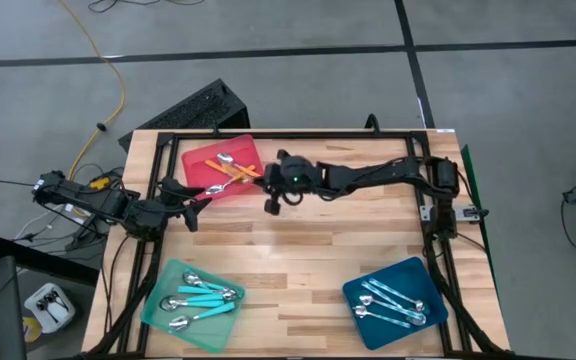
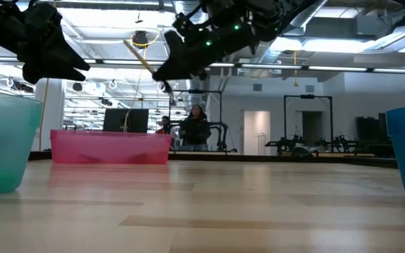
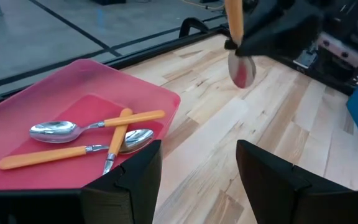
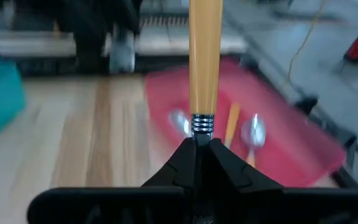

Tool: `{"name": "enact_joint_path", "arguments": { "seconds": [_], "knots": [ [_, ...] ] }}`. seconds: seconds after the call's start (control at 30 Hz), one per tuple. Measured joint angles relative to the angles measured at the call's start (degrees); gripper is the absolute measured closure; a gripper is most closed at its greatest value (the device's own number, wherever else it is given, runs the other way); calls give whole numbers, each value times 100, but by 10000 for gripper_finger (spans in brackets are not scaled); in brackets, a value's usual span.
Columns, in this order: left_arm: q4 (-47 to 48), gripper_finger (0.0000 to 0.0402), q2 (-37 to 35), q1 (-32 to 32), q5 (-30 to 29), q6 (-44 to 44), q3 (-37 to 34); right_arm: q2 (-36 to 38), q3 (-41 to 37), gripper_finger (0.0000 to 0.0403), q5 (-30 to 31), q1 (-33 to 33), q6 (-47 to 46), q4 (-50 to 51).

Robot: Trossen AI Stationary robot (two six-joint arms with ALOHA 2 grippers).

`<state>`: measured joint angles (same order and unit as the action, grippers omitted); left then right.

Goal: Sort silverware by color (type)
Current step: Put the yellow spoon into the pink bin

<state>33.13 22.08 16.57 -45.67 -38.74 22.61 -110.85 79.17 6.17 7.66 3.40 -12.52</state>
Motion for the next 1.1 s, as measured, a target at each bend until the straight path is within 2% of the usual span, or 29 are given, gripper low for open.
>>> {"name": "enact_joint_path", "arguments": {
  "seconds": [0.5, 0.7, 0.83, 0.97, 1.1],
  "knots": [
    [91, 212, 0, 1, -72, 105, 0, -58, 5, 358, -49, 111, 458, -2953],
    [102, 212, 0, 0, -149, 109, 0, -595, 70, 358, -652, 270, 38, -4605],
    [125, 212, 0, 1, -154, 109, 0, -978, 386, 358, -724, 423, -496, -4740],
    [172, 212, 0, -1, -214, 109, 0, -1309, 927, 358, -1122, 543, -732, -4531],
    [242, 212, 0, -1, -213, 107, 0, -1333, 1331, 358, -1129, 622, -775, -3495]
  ]
}}
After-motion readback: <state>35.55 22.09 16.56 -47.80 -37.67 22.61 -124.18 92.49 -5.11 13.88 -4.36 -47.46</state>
